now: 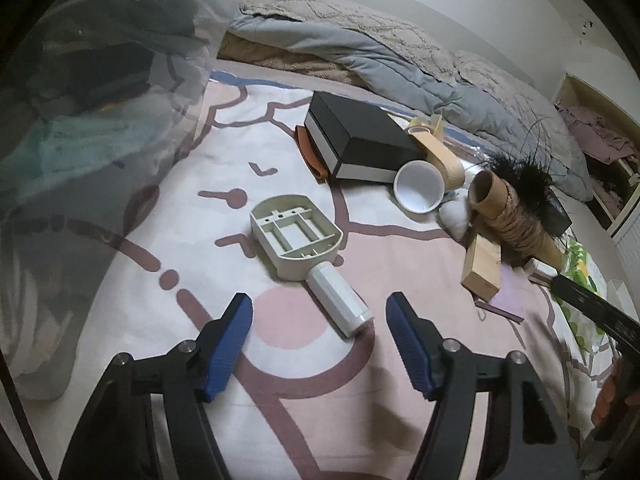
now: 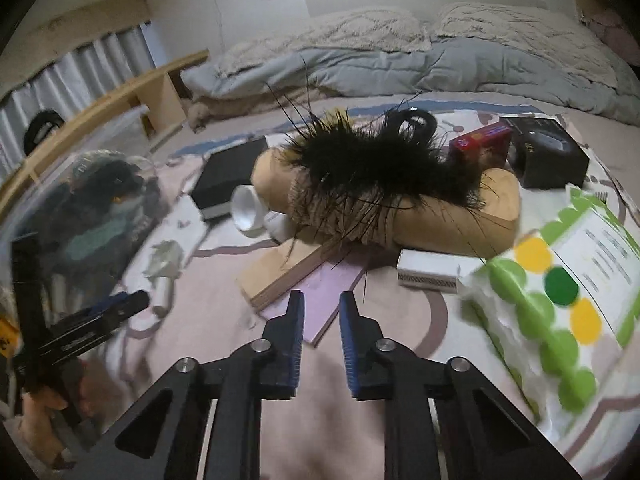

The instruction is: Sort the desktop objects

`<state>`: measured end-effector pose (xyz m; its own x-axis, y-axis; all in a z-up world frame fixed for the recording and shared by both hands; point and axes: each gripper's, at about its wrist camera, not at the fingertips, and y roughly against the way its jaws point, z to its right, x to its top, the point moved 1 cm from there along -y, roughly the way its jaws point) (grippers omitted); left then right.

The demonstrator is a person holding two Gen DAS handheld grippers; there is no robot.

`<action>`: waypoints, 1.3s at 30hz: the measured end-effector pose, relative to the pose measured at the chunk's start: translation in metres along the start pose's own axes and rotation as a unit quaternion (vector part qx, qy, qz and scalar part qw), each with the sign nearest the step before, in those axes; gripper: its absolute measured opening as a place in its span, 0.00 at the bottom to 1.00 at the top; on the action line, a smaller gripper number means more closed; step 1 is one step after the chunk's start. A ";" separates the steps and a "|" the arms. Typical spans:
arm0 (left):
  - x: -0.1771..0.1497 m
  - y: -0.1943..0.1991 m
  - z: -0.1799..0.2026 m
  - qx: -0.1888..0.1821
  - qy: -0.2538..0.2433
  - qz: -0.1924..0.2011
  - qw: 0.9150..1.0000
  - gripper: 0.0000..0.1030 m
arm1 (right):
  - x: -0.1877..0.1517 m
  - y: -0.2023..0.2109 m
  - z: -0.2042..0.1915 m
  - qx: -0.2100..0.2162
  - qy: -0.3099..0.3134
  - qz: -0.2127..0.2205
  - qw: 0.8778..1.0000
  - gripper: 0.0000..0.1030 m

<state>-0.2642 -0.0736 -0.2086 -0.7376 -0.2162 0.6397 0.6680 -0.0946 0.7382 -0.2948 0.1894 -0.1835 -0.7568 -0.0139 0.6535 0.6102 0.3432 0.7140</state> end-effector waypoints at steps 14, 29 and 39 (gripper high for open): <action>-0.006 -0.009 0.005 0.001 -0.013 -0.021 1.000 0.67 | 0.035 -0.078 0.003 -0.055 0.038 -0.057 0.996 0.16; -0.007 -0.013 0.004 -0.003 -0.007 -0.026 1.000 0.67 | 0.027 -0.086 0.006 -0.039 0.043 -0.076 0.995 0.12; -0.003 -0.014 -0.006 -0.030 0.020 -0.024 0.999 0.67 | -0.042 -0.025 -0.005 0.019 0.043 -0.095 0.994 0.12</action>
<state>-0.2711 -0.0777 -0.2224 -0.7653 -0.2492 0.5934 0.6373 -0.1637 0.7531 -0.2767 0.1766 -0.2274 -0.8338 -0.1625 0.5276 0.4472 0.3614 0.8181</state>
